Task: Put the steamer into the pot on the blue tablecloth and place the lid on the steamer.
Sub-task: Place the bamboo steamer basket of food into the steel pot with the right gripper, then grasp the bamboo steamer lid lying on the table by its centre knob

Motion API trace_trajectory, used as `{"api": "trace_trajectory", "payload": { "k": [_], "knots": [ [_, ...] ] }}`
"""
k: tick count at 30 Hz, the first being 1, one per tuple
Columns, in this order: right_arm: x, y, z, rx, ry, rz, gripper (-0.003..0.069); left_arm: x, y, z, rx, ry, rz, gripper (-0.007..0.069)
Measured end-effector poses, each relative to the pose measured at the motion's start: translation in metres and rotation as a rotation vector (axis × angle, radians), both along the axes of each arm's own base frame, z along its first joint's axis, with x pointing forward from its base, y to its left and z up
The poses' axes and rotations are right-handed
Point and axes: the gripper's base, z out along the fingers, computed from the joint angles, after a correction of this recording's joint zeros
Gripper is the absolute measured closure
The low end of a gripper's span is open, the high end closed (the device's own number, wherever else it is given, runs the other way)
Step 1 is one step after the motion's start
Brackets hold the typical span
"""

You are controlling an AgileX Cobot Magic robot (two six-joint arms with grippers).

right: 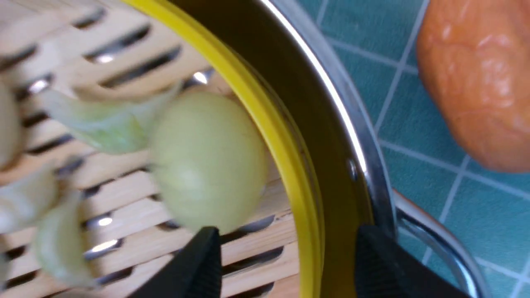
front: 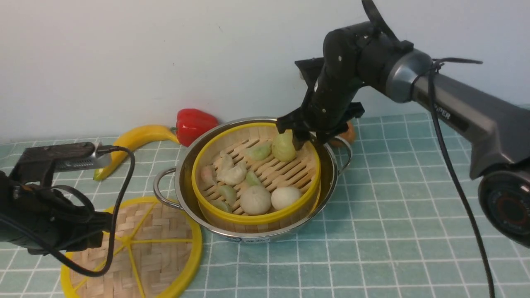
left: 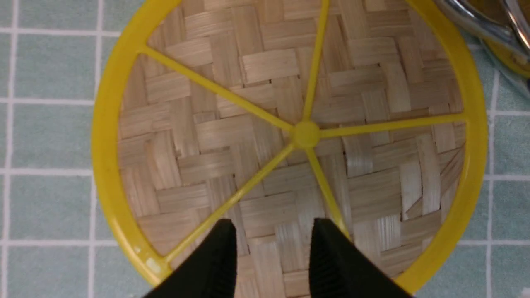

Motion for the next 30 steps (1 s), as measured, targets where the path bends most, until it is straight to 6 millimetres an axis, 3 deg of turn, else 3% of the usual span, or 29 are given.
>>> {"api": "trace_trajectory", "payload": {
  "k": [2,3,4,5,7,8,11,13,15,16,21,30],
  "knots": [
    [-0.005,-0.003,0.026,0.017,-0.049,0.007,0.0209,0.007,0.000,-0.008,-0.012,0.014,-0.004,0.0381],
    [-0.006,-0.003,0.028,0.018,-0.053,0.009,0.0208,0.008,0.000,-0.010,-0.015,0.020,-0.006,0.0381],
    [-0.014,-0.008,0.058,0.042,-0.108,0.011,0.0204,0.015,-0.001,-0.016,-0.028,0.036,-0.010,0.0381],
    [-0.015,-0.008,0.062,0.044,-0.114,0.012,0.0203,0.016,-0.001,-0.018,-0.030,0.040,-0.012,0.0381],
    [-0.032,-0.017,0.111,0.086,-0.208,0.021,0.0202,0.025,-0.001,-0.027,-0.041,0.054,-0.013,0.0381],
    [-0.033,-0.018,0.115,0.089,-0.216,0.022,0.0202,0.026,-0.001,-0.028,-0.043,0.057,-0.011,0.0381],
    [-0.063,-0.034,0.178,0.140,-0.346,0.039,0.0201,0.034,-0.001,-0.036,-0.051,0.072,-0.008,0.0381],
    [-0.075,-0.040,0.197,0.154,-0.389,0.048,0.0201,0.036,-0.001,-0.039,-0.054,0.074,-0.005,0.0381],
    [-0.103,-0.055,0.238,0.186,-0.485,0.058,0.0201,0.038,-0.001,-0.044,-0.066,0.078,0.005,0.0381],
    [-0.112,-0.059,0.249,0.194,-0.512,0.059,0.0201,0.039,-0.002,-0.044,-0.078,0.080,0.013,0.0381],
    [-0.135,-0.075,0.278,0.190,-0.599,0.047,0.0200,0.040,-0.006,-0.044,-0.125,0.066,0.018,0.0381],
    [-0.139,-0.078,0.283,0.191,-0.611,0.047,0.0199,0.044,-0.007,-0.043,-0.129,0.023,-0.015,0.0381]
  ]
}}
